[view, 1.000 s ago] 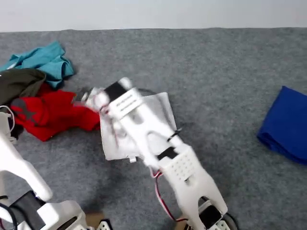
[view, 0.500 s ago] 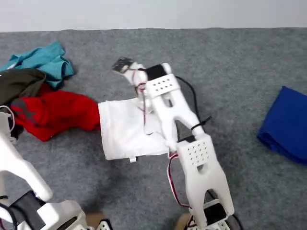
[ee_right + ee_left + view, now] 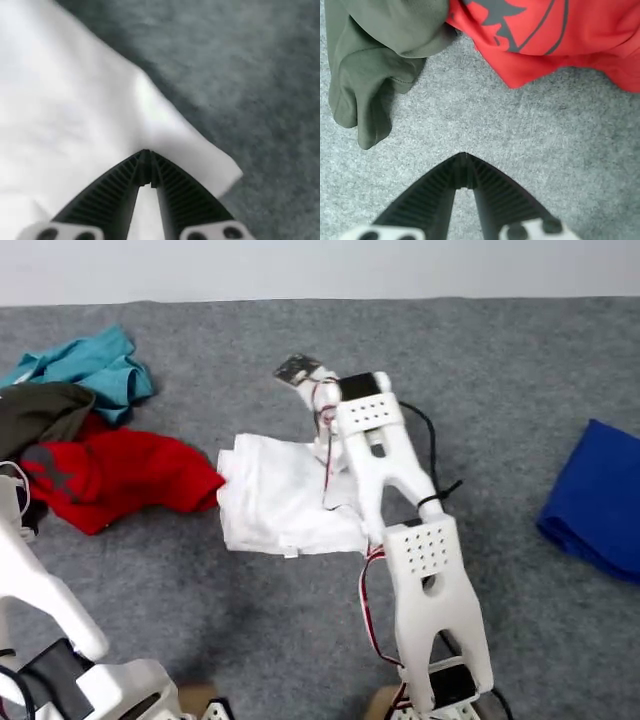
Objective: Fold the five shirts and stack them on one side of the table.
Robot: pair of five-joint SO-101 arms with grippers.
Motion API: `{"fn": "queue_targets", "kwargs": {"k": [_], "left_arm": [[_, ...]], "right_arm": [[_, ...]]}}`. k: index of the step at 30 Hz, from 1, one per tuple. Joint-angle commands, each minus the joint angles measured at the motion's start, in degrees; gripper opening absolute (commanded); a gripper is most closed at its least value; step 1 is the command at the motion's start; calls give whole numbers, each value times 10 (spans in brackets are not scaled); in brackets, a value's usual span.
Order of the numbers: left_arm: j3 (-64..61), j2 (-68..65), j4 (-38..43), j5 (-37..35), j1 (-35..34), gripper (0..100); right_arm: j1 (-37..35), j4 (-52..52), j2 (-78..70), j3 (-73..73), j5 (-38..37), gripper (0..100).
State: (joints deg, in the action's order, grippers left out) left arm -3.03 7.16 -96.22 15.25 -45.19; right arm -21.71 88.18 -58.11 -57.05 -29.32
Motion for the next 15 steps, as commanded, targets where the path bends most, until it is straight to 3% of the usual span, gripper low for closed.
{"fn": "queue_targets", "kwargs": {"k": [1, 15], "left_arm": [[2, 27, -4, 4, 4, 4], [2, 23, -2, 4, 4, 4]], "right_arm": [[-53, 22, 57, -60, 4, 10], [-157, -48, -27, -90, 4, 10]]}}
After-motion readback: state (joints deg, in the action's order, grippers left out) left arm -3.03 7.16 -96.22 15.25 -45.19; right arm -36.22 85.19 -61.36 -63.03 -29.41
